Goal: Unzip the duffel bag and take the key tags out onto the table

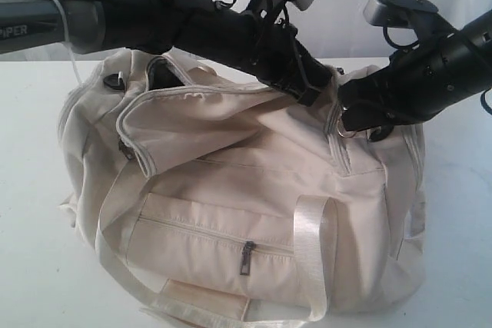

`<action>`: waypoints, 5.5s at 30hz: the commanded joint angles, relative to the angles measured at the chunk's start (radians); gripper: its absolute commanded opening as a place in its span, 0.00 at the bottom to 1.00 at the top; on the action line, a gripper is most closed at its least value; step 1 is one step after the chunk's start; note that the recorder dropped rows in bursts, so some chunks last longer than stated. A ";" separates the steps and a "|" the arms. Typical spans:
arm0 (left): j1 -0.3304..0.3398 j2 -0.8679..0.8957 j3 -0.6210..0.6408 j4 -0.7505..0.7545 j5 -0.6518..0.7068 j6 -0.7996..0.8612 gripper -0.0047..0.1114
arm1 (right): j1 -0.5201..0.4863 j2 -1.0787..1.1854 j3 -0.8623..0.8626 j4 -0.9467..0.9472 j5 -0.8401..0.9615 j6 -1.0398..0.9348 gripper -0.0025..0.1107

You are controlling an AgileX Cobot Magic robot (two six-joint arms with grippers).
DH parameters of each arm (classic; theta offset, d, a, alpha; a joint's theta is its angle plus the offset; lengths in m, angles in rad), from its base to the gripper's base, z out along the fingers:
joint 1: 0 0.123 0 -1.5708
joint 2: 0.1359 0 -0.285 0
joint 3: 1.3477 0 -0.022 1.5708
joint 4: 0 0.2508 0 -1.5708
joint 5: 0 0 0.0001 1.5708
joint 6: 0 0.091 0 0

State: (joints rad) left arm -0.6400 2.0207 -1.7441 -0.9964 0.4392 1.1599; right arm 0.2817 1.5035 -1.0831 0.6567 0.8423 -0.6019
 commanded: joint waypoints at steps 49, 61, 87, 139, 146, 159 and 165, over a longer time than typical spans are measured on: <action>0.100 0.050 -0.061 -0.087 0.065 -0.046 0.04 | -0.003 -0.181 0.141 0.013 0.375 -0.023 0.02; 0.100 -0.081 -0.061 0.196 0.575 -0.270 0.04 | -0.003 -0.224 0.124 0.009 0.307 -0.122 0.55; -0.152 -0.436 0.648 0.187 0.448 -0.403 0.07 | -0.003 -0.353 0.024 -0.076 0.207 -0.003 0.55; -0.003 0.047 -0.085 0.931 0.273 -0.954 0.25 | -0.003 -0.625 0.115 -0.508 0.041 0.357 0.02; -0.002 0.100 -0.085 0.903 0.263 -0.866 0.68 | -0.003 -0.634 0.131 -0.508 0.028 0.372 0.02; -0.002 0.166 -0.085 0.761 0.211 -0.898 0.69 | -0.003 -0.634 0.131 -0.508 0.025 0.379 0.02; -0.002 0.159 -0.085 0.680 0.221 -0.898 0.34 | -0.003 -0.634 0.131 -0.508 0.025 0.379 0.02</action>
State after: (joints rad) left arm -0.6322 2.1636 -1.8350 -0.2548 0.6095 0.2683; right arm 0.2798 0.8753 -0.9556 0.1549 0.8795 -0.2286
